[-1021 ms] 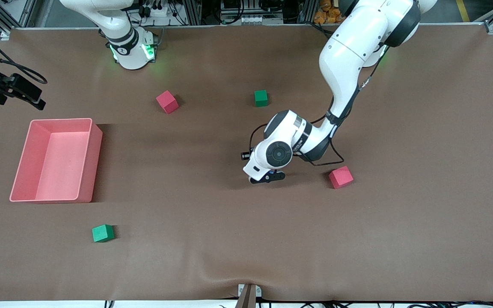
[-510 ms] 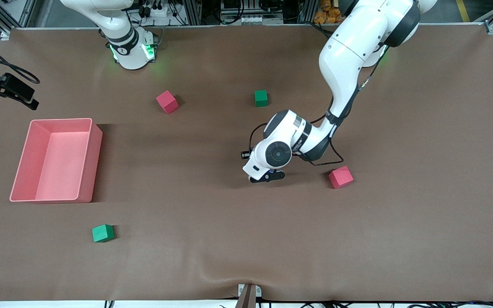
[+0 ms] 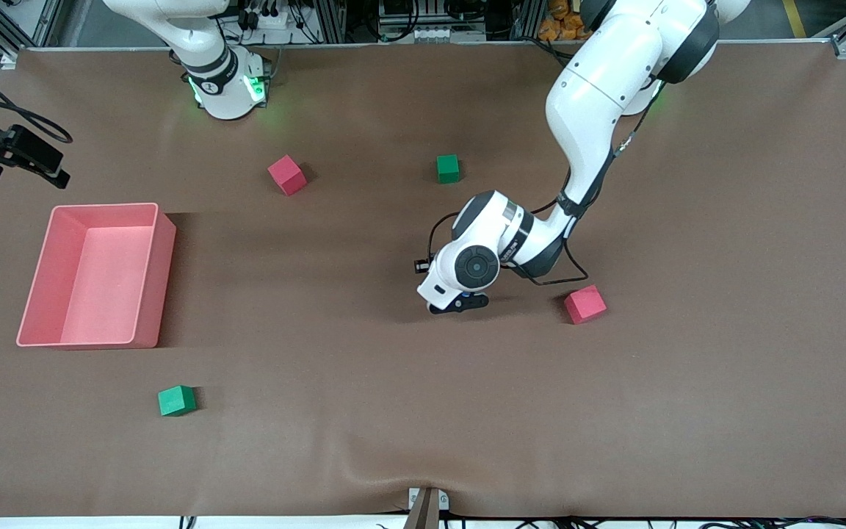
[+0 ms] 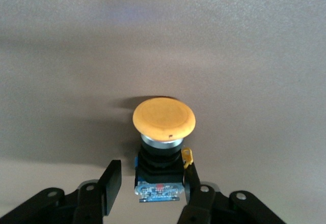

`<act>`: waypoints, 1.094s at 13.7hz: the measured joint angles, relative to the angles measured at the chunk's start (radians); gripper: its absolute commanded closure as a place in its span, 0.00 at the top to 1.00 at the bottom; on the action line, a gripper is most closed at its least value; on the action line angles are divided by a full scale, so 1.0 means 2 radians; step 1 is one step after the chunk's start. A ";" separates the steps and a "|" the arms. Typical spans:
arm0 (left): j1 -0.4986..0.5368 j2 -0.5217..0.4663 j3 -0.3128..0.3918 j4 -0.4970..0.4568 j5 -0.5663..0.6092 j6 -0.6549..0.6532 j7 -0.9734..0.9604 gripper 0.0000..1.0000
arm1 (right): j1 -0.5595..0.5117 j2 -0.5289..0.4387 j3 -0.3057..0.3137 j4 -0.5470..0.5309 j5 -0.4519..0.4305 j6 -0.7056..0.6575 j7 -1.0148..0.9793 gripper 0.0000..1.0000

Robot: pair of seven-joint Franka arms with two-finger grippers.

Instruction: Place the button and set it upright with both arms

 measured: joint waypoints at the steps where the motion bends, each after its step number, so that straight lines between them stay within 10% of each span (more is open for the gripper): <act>1: 0.000 0.000 0.000 0.000 0.000 0.000 0.000 0.23 | 0.000 0.000 0.000 0.000 0.000 0.000 0.000 1.00; 4: 0.000 0.000 0.000 0.002 0.000 0.000 0.001 0.00 | 0.000 0.000 0.001 0.000 0.000 0.000 0.000 1.00; 15: -0.013 -0.040 -0.001 0.023 0.004 0.018 -0.070 0.00 | -0.004 0.000 0.000 0.000 0.000 -0.011 0.000 1.00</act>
